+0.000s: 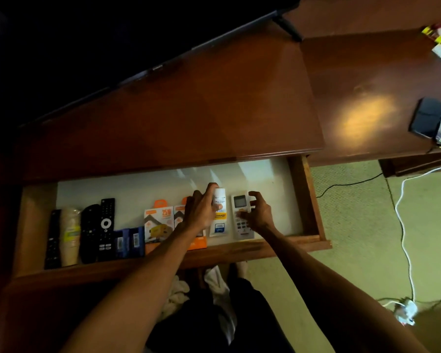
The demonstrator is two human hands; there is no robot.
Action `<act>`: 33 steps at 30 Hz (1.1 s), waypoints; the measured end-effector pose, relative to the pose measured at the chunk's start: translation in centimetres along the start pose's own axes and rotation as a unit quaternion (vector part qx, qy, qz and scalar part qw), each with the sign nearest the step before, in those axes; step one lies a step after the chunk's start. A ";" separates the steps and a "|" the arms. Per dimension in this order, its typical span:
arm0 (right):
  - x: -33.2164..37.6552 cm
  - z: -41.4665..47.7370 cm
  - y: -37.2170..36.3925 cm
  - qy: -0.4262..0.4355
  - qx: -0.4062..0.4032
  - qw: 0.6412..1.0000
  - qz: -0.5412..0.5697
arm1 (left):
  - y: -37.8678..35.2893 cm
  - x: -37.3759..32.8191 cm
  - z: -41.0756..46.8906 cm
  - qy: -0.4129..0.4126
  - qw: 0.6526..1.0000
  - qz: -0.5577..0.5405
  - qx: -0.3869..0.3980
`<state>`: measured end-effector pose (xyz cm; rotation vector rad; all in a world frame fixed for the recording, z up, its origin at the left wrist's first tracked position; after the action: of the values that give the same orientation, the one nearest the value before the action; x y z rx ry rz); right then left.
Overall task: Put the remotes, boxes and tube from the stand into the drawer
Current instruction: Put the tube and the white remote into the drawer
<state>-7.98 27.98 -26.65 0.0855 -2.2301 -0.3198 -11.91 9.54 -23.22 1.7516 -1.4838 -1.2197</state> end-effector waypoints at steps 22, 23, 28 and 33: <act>-0.5 -1.2 -2.8 -0.016 -0.015 1.000 -0.015 | 3.4 2.4 -1.4 -0.057 0.991 0.117 -0.015; -0.4 -1.2 -3.2 -0.012 -0.011 1.000 -0.013 | 3.6 2.9 -1.7 -0.057 0.993 0.106 -0.019; 0.0 -1.7 -3.0 0.012 -0.053 0.994 -0.093 | 3.9 5.4 -3.3 -0.053 0.995 0.082 -0.021; -0.5 -2.5 -2.5 0.024 -0.080 0.981 -0.174 | 4.0 6.6 -4.3 -0.057 0.996 0.058 -0.018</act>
<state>-5.85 25.15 -26.14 0.3959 -2.1280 -0.6781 -10.12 1.59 -19.84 1.5708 -1.5953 -1.2970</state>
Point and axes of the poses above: each hand's wrist, its own z-axis towards the middle knuckle, its own y-axis out of the back of the hand, x = y × z, the point moved 10 cm from there along z, towards the middle knuckle, and after that the axes turned 15 degrees about z, right-handed, at the moved point
